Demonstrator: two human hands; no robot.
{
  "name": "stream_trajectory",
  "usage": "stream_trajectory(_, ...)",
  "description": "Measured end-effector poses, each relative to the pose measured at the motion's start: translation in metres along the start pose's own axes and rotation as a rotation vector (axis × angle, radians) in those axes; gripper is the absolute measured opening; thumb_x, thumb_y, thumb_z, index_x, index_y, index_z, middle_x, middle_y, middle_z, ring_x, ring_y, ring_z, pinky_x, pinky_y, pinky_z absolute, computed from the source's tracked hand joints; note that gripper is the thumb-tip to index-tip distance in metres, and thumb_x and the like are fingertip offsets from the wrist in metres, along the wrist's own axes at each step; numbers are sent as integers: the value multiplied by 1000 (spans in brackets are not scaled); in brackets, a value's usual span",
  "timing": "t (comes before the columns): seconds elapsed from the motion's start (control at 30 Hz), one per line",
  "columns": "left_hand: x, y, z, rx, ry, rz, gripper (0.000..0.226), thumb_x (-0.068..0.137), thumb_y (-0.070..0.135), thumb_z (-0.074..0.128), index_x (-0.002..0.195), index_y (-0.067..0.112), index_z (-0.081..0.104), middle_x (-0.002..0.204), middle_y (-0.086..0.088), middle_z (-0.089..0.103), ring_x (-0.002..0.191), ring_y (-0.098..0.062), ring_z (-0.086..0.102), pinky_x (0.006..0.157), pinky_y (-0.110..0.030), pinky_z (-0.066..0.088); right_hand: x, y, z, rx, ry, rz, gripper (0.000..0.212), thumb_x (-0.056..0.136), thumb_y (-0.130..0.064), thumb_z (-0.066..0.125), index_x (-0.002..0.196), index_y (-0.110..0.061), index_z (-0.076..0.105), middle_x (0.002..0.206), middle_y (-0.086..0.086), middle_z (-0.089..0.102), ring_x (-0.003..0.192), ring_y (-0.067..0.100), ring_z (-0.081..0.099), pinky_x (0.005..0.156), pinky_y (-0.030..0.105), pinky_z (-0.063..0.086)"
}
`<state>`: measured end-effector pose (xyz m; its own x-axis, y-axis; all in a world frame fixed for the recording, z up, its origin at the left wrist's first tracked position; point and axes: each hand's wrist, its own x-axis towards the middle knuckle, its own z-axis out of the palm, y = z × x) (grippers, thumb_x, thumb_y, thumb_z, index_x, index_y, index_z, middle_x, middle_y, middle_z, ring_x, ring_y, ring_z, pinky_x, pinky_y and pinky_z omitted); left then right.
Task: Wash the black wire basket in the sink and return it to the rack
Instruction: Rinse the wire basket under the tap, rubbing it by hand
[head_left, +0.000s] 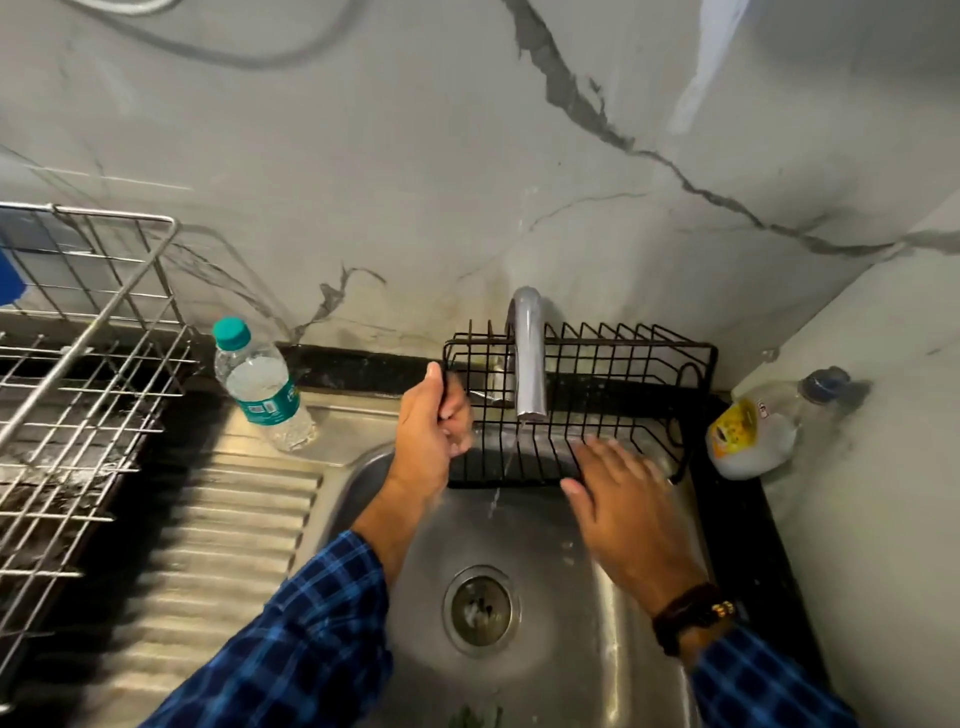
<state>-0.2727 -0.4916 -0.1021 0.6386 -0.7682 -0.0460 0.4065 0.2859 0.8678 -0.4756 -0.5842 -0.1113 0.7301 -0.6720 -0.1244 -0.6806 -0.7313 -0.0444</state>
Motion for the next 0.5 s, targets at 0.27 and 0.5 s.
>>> stream_trajectory(0.27, 8, -16, 29, 54, 21, -6, 55, 104, 38, 35, 53, 20, 43, 46, 8, 33, 38, -6, 26, 42, -28, 14, 17, -106, 12, 76, -71, -121, 64, 100, -42, 27, 156, -13, 24, 162, 15, 25, 150, 34, 20, 118, 62, 12)
stream_trajectory(0.5, 6, -1, -14, 95, -5, 79, 48, 101, 41, 28, 58, 23, 40, 49, 7, 28, 42, -12, 21, 40, -23, 20, 18, 12, 14, 11, -31, -26, 66, 99, -60, 27, 156, -28, 23, 163, -3, 24, 150, 16, 21, 121, 38, 20)
